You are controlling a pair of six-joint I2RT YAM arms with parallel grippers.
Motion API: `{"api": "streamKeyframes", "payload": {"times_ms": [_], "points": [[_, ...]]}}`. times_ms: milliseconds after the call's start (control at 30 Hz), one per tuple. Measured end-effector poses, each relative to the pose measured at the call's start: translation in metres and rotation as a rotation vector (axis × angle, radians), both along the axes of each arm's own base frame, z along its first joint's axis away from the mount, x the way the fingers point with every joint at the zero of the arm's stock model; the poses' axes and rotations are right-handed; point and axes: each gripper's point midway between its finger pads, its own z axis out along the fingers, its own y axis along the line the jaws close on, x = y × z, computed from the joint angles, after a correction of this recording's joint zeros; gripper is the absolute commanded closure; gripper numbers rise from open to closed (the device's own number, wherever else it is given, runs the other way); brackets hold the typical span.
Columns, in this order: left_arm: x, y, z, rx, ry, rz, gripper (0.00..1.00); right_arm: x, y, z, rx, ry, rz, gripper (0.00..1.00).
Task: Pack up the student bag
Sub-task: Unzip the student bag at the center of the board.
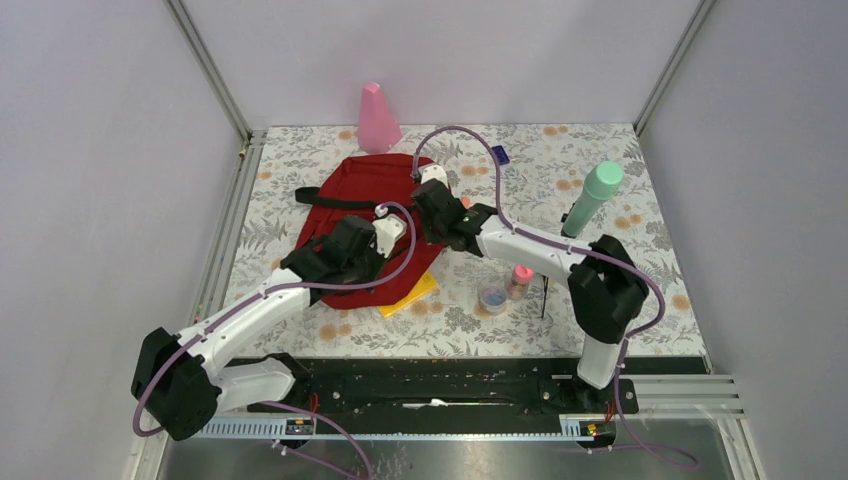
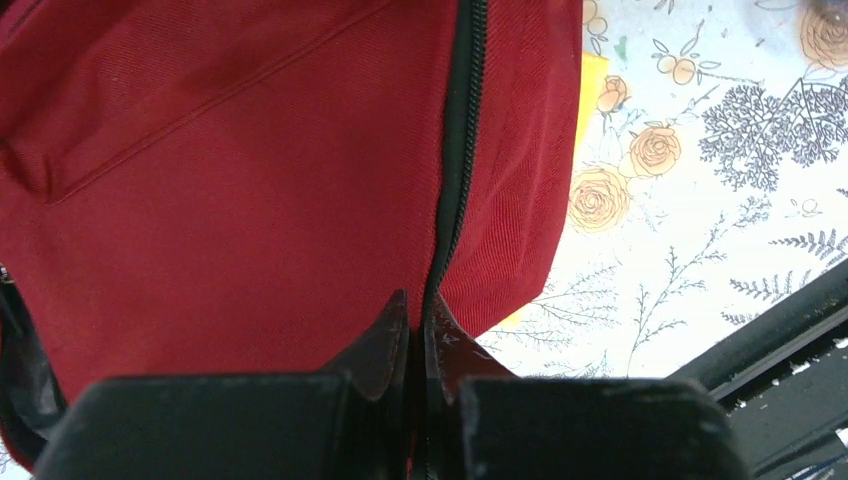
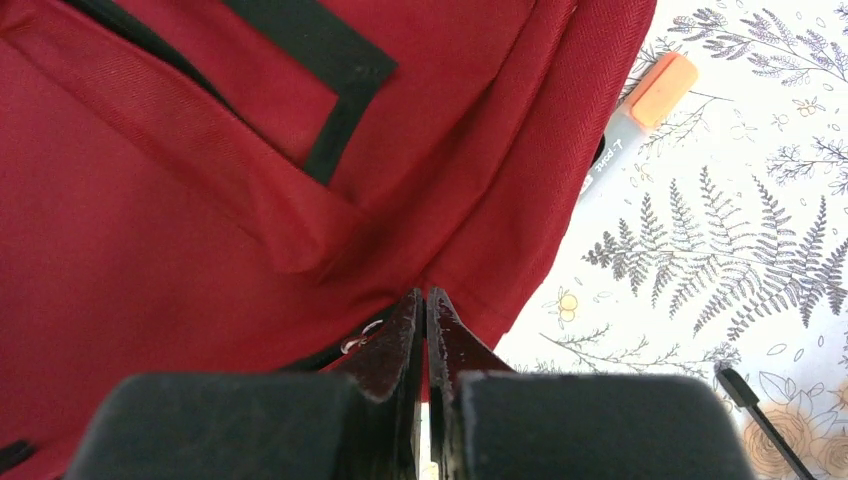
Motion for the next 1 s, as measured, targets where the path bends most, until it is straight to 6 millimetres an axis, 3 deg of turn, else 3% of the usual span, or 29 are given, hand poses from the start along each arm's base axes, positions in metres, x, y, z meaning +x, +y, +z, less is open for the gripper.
{"api": "streamKeyframes", "payload": {"times_ms": [167,333,467,700,1000], "points": [[0.002,0.008,0.009,0.01,-0.039,0.038,1.0,0.012,0.003,-0.006,-0.03,0.01,-0.015,1.0],[0.003,0.017,0.023,0.0,-0.087,0.084,1.0,0.025,0.018,0.007,-0.013,-0.006,-0.012,1.0],[0.002,0.024,0.038,-0.031,-0.13,0.136,1.0,0.035,0.04,0.018,0.037,-0.011,0.018,1.0],[-0.002,0.034,0.052,-0.054,-0.14,0.203,1.0,0.042,0.079,0.013,0.123,0.036,0.089,1.0],[-0.006,0.02,0.066,-0.165,-0.108,0.221,1.0,0.047,0.129,0.016,0.192,0.051,0.184,1.0]]}}
